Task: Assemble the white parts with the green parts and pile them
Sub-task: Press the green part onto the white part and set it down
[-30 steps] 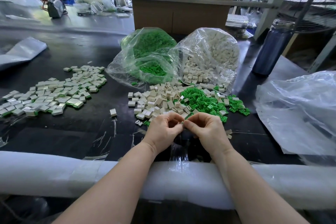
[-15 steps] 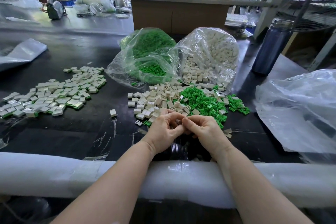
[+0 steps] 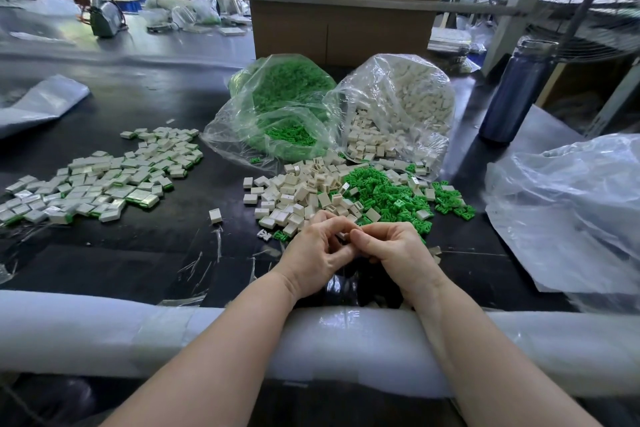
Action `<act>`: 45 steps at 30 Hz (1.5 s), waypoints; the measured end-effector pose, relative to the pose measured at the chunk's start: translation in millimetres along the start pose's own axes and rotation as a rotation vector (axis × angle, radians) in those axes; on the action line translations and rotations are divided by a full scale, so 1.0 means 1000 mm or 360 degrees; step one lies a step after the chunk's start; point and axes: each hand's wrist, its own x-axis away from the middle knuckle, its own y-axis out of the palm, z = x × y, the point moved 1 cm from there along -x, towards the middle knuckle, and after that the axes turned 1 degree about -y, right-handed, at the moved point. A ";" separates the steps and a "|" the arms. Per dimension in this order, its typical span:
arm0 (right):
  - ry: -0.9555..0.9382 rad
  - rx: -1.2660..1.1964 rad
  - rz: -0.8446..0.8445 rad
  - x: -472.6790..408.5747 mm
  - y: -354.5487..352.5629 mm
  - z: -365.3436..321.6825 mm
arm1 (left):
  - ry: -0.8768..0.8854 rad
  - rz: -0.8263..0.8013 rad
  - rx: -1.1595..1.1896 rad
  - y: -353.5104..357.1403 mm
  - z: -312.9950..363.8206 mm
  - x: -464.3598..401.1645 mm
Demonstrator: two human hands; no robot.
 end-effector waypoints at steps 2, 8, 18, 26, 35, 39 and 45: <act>0.0004 0.0016 0.0014 0.001 0.000 -0.001 | 0.0000 -0.0009 -0.0010 0.000 0.000 0.000; -0.0002 0.0027 0.0056 0.001 0.000 0.000 | -0.0004 -0.0027 -0.0015 0.001 -0.001 0.000; -0.0045 0.0070 -0.0006 0.000 -0.001 0.001 | -0.0002 -0.0027 -0.0033 0.001 -0.003 -0.001; -0.0041 0.0087 0.0073 -0.002 -0.001 0.004 | 0.0049 -0.0033 -0.0108 0.002 -0.006 -0.002; -0.0034 0.0062 0.0072 -0.001 -0.001 0.003 | 0.0073 -0.0054 -0.0125 0.003 -0.008 -0.003; -0.0011 0.0018 0.0070 0.000 -0.001 0.002 | 0.0053 -0.0073 -0.0127 0.003 -0.008 -0.003; -0.0062 0.0026 0.0024 -0.001 0.000 0.002 | 0.0053 -0.0032 -0.0031 0.001 -0.005 -0.002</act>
